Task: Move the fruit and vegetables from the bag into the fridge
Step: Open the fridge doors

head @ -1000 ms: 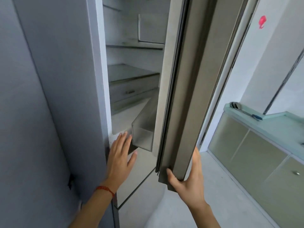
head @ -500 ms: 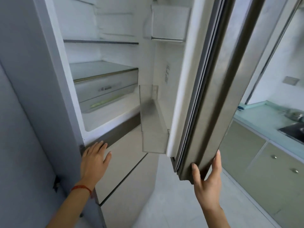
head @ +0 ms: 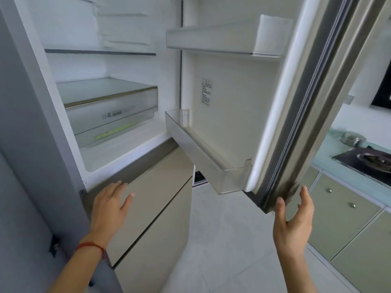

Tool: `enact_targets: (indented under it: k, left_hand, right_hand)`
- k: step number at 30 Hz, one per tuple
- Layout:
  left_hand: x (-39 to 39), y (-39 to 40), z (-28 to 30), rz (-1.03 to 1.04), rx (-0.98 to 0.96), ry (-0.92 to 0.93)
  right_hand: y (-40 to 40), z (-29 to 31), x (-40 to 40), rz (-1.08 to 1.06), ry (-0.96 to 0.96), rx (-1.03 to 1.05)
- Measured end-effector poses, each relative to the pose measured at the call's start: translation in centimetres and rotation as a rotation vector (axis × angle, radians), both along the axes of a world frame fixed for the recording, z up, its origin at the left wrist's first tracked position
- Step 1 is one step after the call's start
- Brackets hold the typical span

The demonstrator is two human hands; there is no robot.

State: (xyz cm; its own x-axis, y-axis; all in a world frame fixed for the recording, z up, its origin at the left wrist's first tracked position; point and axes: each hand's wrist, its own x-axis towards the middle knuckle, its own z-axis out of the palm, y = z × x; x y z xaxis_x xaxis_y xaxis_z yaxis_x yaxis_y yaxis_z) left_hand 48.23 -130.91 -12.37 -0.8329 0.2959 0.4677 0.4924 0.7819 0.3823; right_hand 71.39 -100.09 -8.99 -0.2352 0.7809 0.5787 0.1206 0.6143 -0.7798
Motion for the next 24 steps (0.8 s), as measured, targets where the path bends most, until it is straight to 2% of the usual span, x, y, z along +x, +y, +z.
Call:
enact_targets:
  k: [8,16,24]
  left_hand:
    - [3.2,5.4,1.8,-0.247,0.008,-0.028]
    - [5.6,9.7,2.6,-0.511,-0.033,-0.01]
    - [8.8,14.2,2.2,-0.724,-0.164,-0.049]
  right_hand:
    - [-2.5,-0.4,0.2,0.065,-0.116,0.023]
    - [-3.5,-0.8,1.5,0.095,-0.529,0.107]
    - [-3.0,-0.9,5.2,0.006,-0.751,0.103]
